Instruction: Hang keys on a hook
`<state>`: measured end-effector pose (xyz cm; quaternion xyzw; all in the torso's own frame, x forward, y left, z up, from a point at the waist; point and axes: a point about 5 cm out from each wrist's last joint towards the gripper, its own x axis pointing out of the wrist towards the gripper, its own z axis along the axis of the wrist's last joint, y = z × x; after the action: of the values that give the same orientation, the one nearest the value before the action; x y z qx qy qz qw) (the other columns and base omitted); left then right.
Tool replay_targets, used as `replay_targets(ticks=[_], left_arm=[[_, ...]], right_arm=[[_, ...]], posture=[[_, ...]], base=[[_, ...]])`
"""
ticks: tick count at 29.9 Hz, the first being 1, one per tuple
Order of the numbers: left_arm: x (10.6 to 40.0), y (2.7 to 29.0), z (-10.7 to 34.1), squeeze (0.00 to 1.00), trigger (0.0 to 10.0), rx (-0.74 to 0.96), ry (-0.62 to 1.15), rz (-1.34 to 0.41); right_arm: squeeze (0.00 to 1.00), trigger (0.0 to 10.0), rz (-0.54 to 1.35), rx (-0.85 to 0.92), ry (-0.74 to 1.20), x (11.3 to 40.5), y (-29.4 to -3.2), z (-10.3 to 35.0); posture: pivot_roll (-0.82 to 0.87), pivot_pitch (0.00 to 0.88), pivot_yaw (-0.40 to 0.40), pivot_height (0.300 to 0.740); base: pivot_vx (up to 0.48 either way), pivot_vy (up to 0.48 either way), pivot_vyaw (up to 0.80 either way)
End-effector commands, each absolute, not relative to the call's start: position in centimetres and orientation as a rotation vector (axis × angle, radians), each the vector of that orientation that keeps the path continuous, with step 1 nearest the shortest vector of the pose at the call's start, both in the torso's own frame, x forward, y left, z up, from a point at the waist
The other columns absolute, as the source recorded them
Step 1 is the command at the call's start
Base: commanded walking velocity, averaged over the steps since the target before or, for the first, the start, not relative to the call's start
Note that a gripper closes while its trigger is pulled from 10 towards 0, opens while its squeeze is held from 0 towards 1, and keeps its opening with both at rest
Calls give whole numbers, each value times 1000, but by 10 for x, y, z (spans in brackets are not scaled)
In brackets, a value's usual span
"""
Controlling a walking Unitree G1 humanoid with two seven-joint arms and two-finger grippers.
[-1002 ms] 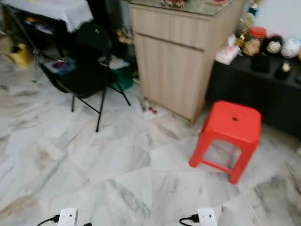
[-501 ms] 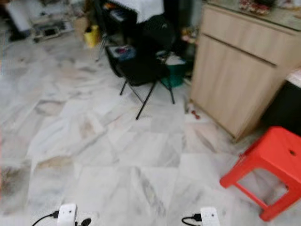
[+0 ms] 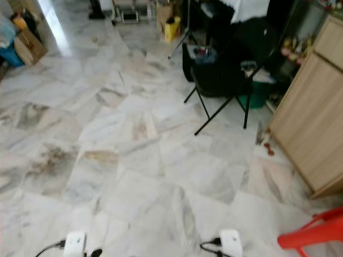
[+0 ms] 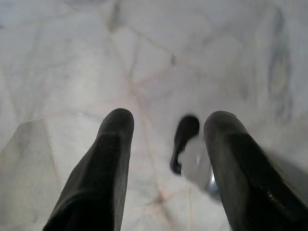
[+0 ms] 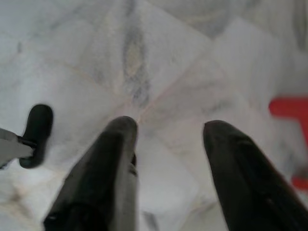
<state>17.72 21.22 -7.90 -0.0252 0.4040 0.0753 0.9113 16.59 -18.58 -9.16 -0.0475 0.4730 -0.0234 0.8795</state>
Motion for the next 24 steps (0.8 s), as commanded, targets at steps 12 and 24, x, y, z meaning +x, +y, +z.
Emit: replay_targets(ticks=[12, 24], left_arm=[[165, 205, -87, 0, 10000, -87, 900, 169], [162, 203, -90, 0, 10000, -77, 930, 156]], right_arm=[[0, 10000, -78, -58, 1003, 162, -192, -93], [0, 10000, -120, -9, 980, 167, -195, -90]], posture=[[112, 73, -25, 740], [114, 57, -26, 740]], base=[[0, 0, 236], [0, 0, 0]])
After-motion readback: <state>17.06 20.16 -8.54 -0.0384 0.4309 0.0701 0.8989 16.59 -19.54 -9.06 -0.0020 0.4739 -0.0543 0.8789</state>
